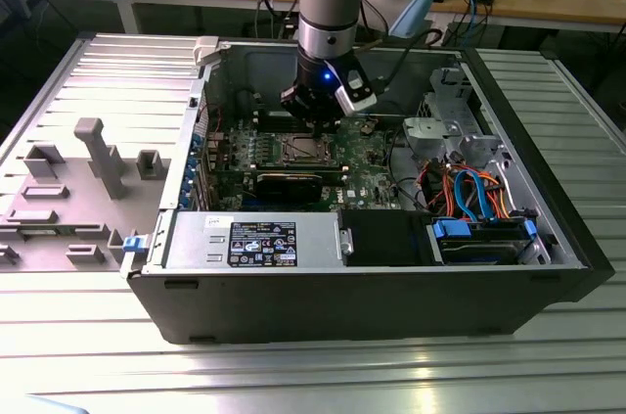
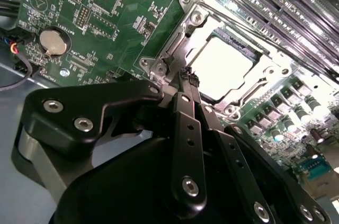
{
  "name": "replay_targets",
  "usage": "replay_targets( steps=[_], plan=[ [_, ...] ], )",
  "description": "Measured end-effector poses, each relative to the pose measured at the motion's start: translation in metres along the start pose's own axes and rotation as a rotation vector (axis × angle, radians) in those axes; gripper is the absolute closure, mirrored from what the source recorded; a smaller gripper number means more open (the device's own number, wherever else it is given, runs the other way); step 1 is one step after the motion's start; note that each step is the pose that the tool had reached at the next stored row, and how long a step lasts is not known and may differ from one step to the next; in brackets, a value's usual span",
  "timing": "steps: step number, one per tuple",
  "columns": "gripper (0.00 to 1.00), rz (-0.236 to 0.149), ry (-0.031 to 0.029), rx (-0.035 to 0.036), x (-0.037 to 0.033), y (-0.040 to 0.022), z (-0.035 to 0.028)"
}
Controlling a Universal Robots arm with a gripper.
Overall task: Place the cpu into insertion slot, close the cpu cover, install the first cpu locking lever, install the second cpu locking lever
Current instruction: 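Install the second cpu locking lever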
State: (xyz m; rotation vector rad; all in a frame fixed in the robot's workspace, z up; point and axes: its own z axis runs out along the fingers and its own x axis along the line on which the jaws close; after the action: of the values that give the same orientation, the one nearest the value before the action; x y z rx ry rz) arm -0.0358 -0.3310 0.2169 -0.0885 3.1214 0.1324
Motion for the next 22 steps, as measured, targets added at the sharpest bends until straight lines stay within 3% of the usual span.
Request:
replay_targets(
  steps=[1, 4, 5, 9, 16, 20, 22],
  plan=[
    [0.89, 0.000, 0.0000, -0.0001, -0.0001, 0.0001, -0.0019],
    [0.89, 0.000, 0.0000, -0.0001, -0.0004, 0.0014, -0.0203],
    [0.89, 0.001, -0.0001, 0.0004, -0.0006, 0.0015, -0.0228],
    [0.89, 0.012, -0.0009, 0.0011, -0.0011, -0.0006, -0.0228],
    [0.89, 0.016, -0.0011, 0.0030, -0.0002, -0.0169, -0.0227],
    [0.89, 0.016, -0.0008, 0.0072, 0.0000, -0.0186, -0.0231],
    [0.89, 0.016, -0.0009, 0.0072, -0.0002, -0.0180, -0.0299]
  ],
)
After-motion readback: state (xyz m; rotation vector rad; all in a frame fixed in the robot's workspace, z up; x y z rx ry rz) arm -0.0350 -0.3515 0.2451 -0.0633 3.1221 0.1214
